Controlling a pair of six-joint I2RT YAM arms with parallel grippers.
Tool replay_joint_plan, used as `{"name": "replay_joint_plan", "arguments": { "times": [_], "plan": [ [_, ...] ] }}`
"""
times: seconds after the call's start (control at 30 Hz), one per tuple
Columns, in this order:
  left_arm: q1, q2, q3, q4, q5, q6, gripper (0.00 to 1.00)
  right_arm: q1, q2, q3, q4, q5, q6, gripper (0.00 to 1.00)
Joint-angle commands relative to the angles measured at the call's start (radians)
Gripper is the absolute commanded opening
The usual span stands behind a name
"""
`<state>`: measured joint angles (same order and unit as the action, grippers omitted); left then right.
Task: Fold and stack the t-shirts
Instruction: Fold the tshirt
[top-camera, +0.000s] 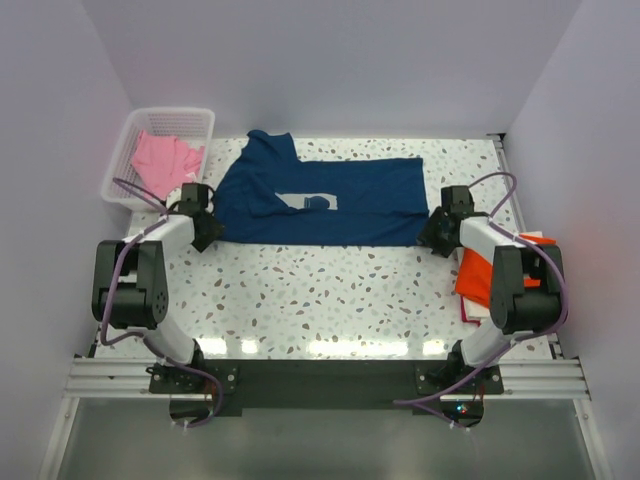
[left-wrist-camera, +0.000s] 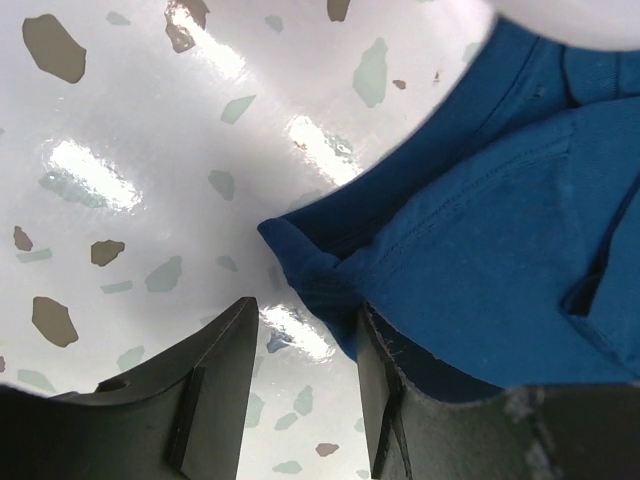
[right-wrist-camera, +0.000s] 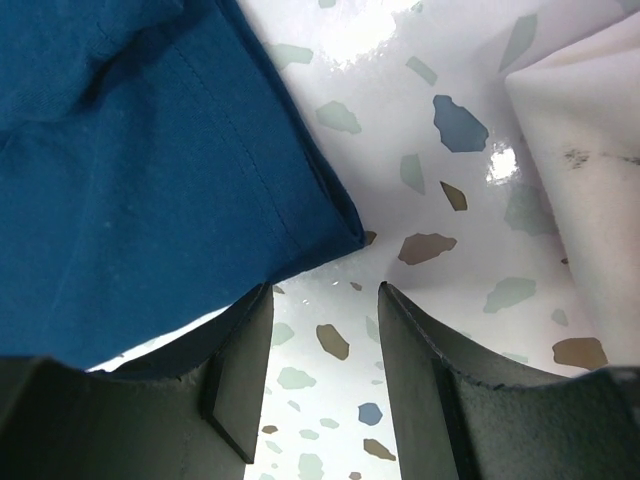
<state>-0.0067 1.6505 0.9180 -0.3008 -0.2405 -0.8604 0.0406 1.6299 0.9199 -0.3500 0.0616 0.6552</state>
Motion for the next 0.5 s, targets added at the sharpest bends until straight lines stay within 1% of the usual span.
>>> {"name": "replay_joint_plan", "arguments": {
  "times": [0.0, 0.1, 0.3, 0.4, 0.47],
  "plan": [
    [0.007, 0.014, 0.021, 0.031, -0.043, 0.003, 0.48, -0.01, 0.001, 0.031, 0.029, 0.02, 0.001, 0.5],
    [0.007, 0.02, 0.022, 0.032, -0.052, 0.0, 0.46, -0.01, -0.001, 0.031, 0.029, 0.023, 0.001, 0.5],
    [0.007, 0.034, 0.035, 0.029, -0.075, 0.001, 0.39, -0.013, 0.007, 0.03, 0.035, 0.03, 0.001, 0.49],
    [0.007, 0.045, 0.044, 0.026, -0.079, 0.008, 0.29, -0.013, 0.025, 0.04, 0.036, 0.04, 0.004, 0.49],
    [0.007, 0.058, 0.056, 0.019, -0.077, 0.012, 0.27, -0.015, 0.033, 0.045, 0.045, 0.044, 0.011, 0.49]
  ]
}}
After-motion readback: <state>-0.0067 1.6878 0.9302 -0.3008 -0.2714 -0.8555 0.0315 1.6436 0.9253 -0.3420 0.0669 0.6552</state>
